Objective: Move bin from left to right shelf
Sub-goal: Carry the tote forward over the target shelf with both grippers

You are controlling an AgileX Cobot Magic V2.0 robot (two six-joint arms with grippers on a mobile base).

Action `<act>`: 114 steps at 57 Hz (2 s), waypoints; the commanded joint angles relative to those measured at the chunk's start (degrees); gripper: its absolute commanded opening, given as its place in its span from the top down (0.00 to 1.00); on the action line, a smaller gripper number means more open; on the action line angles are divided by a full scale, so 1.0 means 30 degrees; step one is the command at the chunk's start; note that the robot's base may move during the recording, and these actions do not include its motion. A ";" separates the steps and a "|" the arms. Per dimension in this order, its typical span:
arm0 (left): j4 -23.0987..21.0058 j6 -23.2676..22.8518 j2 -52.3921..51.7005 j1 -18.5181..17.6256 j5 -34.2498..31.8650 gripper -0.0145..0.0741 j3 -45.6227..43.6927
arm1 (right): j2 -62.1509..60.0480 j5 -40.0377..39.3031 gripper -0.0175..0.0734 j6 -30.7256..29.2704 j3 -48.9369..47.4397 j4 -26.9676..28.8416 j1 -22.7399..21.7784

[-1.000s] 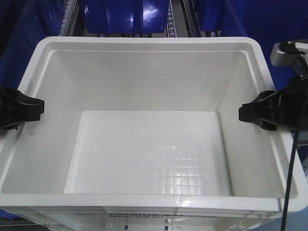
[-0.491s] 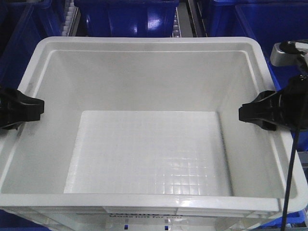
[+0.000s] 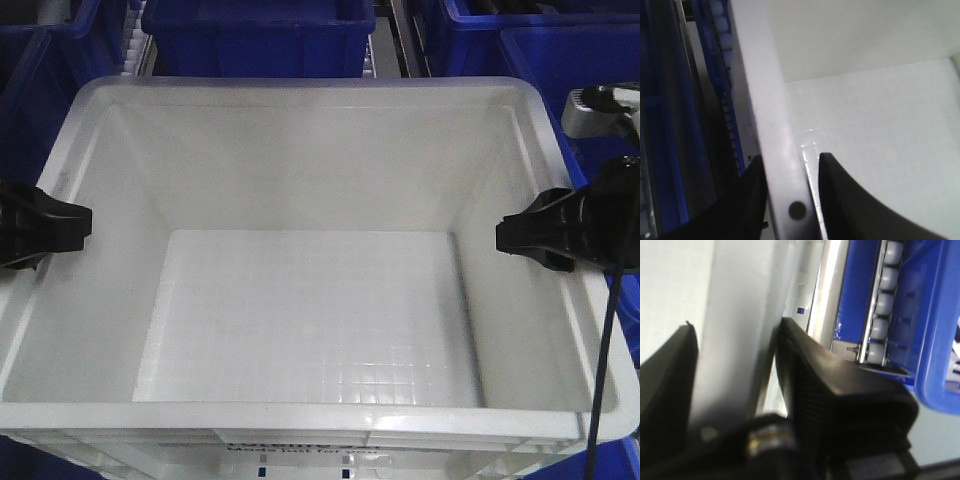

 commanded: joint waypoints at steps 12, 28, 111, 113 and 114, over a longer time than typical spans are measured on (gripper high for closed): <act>-0.0780 0.0554 -0.0538 -0.0190 -0.2163 0.84 -0.0740 | -0.0614 -0.1706 0.81 -0.0710 -0.0807 0.1195 -0.0020; -0.0780 0.0554 -0.0538 -0.0190 -0.2163 0.84 -0.0740 | -0.0614 -0.1706 0.81 -0.0710 -0.0807 0.1195 -0.0020; -0.0780 0.0554 -0.0538 -0.0190 -0.2163 0.84 -0.0740 | -0.0614 -0.1708 0.81 -0.0710 -0.0807 0.1195 -0.0020; -0.0780 0.0554 -0.0538 -0.0190 -0.2163 0.84 -0.0740 | -0.0614 -0.1708 0.81 -0.0710 -0.0807 0.1195 -0.0020; -0.0780 0.0554 -0.0538 -0.0190 -0.2163 0.84 -0.0740 | -0.0614 -0.1708 0.81 -0.0710 -0.0807 0.1195 -0.0020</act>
